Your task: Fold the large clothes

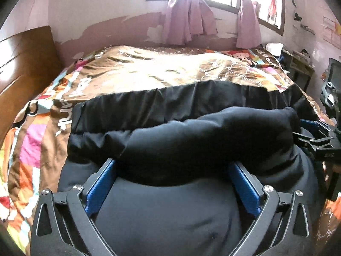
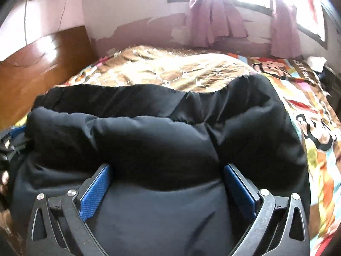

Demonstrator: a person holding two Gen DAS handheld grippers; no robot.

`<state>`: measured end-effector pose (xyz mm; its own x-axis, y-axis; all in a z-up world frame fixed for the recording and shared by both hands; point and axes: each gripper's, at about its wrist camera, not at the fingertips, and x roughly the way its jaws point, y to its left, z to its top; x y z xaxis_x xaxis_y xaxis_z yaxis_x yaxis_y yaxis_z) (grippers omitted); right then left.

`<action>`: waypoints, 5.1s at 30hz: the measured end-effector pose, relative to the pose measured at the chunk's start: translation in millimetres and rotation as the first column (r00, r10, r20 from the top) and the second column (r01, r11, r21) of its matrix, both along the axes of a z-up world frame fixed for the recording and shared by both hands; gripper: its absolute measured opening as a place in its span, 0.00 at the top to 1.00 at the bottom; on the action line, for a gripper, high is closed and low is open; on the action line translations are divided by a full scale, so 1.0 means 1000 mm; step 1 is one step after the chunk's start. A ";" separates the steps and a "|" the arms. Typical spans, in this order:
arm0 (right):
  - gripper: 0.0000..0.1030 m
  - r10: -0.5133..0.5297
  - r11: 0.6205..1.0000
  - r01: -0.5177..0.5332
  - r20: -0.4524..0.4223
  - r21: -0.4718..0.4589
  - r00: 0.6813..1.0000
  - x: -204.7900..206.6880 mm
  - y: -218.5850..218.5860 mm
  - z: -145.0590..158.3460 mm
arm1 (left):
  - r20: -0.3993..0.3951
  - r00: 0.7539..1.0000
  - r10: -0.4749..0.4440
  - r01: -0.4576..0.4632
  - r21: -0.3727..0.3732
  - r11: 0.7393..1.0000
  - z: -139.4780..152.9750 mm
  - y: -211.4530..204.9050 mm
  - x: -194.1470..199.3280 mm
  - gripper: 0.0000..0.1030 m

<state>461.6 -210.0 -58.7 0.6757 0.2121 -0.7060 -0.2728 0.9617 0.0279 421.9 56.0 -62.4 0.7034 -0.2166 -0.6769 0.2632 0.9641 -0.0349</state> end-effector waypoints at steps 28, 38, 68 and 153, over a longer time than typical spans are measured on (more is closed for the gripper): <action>0.00 0.047 0.985 -0.048 0.006 0.166 0.999 0.023 -0.019 -0.038 | -0.045 0.999 -0.014 0.007 -0.136 0.991 -0.019 0.010 0.028 0.01; 0.00 0.048 0.983 -0.050 0.016 0.179 0.999 0.023 -0.019 -0.041 | -0.045 0.999 -0.015 0.009 -0.144 0.990 -0.020 0.011 0.029 0.01; 0.00 0.029 0.990 -0.042 0.098 0.132 0.995 0.002 -0.013 -0.038 | 0.068 0.998 -0.004 0.013 -0.131 0.991 -0.022 0.011 0.012 0.01; 0.31 -0.023 0.911 0.181 -0.394 0.370 0.919 -0.011 -0.116 -0.042 | -0.317 0.942 -0.110 -0.089 -0.550 0.830 -0.055 0.135 -0.011 0.25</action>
